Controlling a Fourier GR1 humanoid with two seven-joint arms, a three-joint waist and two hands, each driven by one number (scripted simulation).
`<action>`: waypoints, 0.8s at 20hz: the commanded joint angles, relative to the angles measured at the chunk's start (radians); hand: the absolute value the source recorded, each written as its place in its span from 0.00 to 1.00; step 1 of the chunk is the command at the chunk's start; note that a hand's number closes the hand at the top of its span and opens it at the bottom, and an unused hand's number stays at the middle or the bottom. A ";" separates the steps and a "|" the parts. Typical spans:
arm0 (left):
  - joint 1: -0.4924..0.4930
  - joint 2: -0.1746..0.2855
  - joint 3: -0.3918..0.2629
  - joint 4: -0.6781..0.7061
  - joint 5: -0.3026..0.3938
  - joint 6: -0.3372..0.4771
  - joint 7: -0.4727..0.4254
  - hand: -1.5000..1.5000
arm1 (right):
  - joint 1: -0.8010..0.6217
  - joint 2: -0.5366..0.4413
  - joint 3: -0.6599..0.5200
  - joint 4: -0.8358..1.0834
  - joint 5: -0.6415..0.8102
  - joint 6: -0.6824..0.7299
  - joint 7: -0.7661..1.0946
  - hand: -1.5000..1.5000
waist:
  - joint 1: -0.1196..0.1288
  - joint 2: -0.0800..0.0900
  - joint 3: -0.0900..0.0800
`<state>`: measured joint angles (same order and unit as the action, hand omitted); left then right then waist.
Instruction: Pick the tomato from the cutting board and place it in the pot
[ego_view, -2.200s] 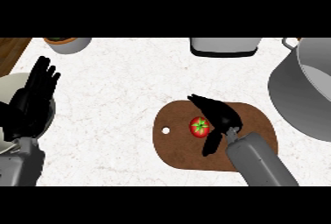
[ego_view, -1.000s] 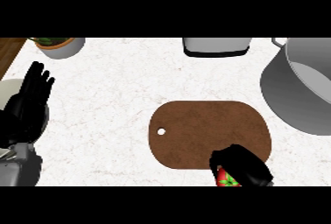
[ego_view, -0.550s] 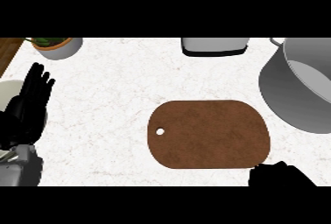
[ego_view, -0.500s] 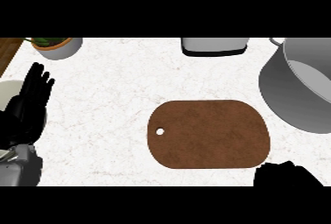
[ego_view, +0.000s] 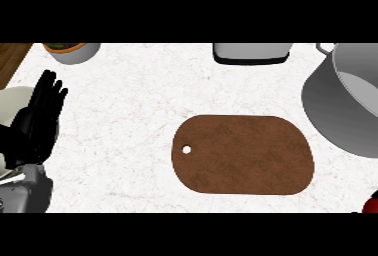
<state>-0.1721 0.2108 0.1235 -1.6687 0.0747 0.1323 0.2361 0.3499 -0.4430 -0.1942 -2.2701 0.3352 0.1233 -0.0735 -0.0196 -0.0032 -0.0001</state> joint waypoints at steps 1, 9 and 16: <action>0.044 -0.031 -0.007 0.034 0.008 -0.018 -0.064 0.50 | -0.008 -0.019 -0.207 0.077 -0.148 0.028 -0.055 1.00 | 0.009 0.002 0.000; -0.018 0.011 0.022 0.036 0.018 -0.041 0.006 0.50 | -0.270 -0.135 -0.314 0.411 -0.238 0.138 -0.023 1.00 | 0.021 0.004 0.000; -0.074 -0.022 -0.026 0.017 -0.022 -0.004 0.043 0.50 | -0.571 -0.164 -0.248 0.833 -0.238 0.111 -0.076 1.00 | 0.039 0.009 0.001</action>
<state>-0.2007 0.1916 0.1087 -1.6623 0.0647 0.1191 0.2499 -0.0896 -0.6032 -0.4549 -1.6374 0.1138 0.2359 -0.1100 0.0115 0.0025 0.0004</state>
